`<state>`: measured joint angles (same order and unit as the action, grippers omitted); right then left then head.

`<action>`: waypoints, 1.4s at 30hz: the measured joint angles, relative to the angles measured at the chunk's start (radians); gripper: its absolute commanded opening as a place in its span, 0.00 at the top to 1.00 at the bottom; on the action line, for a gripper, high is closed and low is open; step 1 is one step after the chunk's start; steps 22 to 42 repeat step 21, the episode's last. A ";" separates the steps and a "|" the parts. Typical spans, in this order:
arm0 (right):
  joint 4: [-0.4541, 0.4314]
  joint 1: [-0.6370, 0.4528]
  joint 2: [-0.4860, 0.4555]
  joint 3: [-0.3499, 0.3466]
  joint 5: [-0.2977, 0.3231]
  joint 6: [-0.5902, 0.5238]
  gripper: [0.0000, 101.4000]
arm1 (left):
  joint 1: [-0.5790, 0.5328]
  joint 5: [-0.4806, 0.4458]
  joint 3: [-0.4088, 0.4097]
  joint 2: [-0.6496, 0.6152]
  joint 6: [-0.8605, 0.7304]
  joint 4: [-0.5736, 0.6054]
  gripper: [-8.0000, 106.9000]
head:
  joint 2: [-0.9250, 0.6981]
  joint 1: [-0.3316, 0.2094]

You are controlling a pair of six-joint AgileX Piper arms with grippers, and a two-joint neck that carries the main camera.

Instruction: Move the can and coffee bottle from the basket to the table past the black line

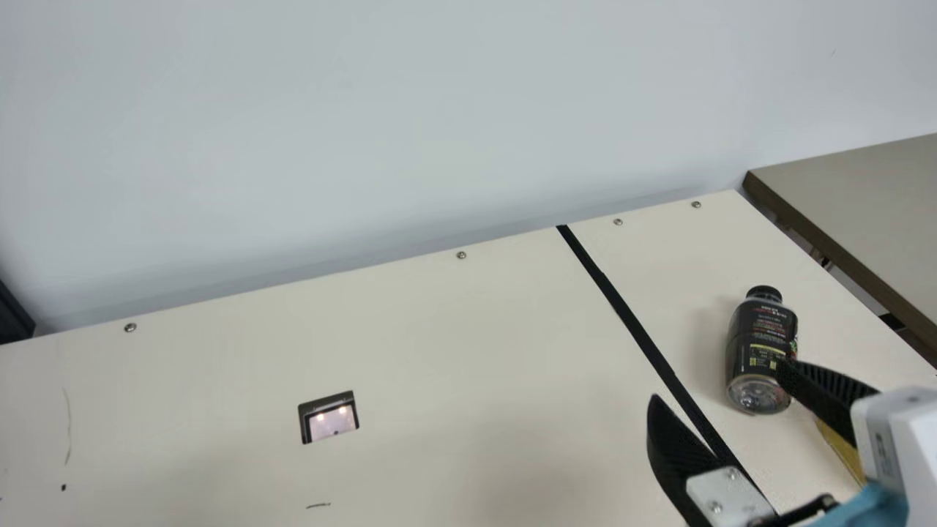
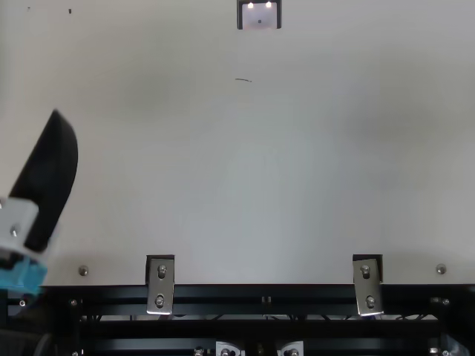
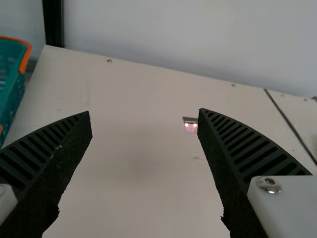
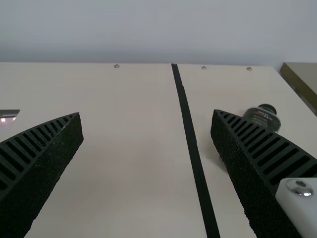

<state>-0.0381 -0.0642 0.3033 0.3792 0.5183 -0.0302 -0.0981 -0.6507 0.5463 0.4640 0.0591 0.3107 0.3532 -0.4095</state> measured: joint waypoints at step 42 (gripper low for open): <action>-0.019 0.003 -0.069 -0.029 0.018 0.005 0.00 | 0.046 -0.059 -0.044 -0.100 -0.050 -0.004 0.15 | 0.000 0.000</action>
